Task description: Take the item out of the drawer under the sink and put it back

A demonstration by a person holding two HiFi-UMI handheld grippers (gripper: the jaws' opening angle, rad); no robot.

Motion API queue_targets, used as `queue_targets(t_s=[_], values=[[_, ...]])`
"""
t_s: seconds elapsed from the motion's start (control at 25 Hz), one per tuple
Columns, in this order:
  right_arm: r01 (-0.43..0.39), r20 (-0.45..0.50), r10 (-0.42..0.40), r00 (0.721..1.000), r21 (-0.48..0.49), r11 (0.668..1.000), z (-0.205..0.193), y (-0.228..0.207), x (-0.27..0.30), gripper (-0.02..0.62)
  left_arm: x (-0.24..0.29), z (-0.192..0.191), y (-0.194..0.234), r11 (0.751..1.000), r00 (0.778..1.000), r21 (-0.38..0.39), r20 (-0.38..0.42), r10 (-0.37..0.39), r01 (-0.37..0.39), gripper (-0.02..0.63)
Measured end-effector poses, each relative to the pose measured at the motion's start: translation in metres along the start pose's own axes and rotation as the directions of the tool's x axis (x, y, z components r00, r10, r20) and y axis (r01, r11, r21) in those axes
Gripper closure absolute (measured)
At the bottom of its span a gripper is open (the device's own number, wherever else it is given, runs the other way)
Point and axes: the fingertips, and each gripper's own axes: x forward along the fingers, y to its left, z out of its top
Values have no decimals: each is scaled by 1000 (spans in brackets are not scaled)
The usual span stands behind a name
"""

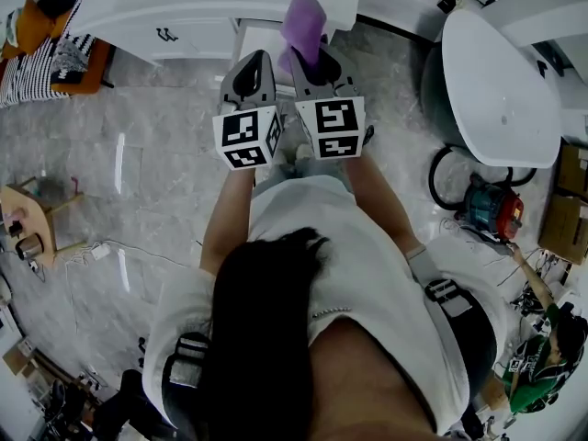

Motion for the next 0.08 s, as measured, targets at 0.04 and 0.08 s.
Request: queue_targets(t_s=[0.04, 0.08], values=[[1, 1, -1, 1000, 1, 1000, 0, 0, 0, 485, 0, 0, 0, 1000, 1000, -1, 0, 0, 0, 603], [1, 2, -1, 1000, 2, 1000, 1, 0, 0, 485, -1, 0, -1, 1000, 1000, -2, 1, 1, -1, 603]])
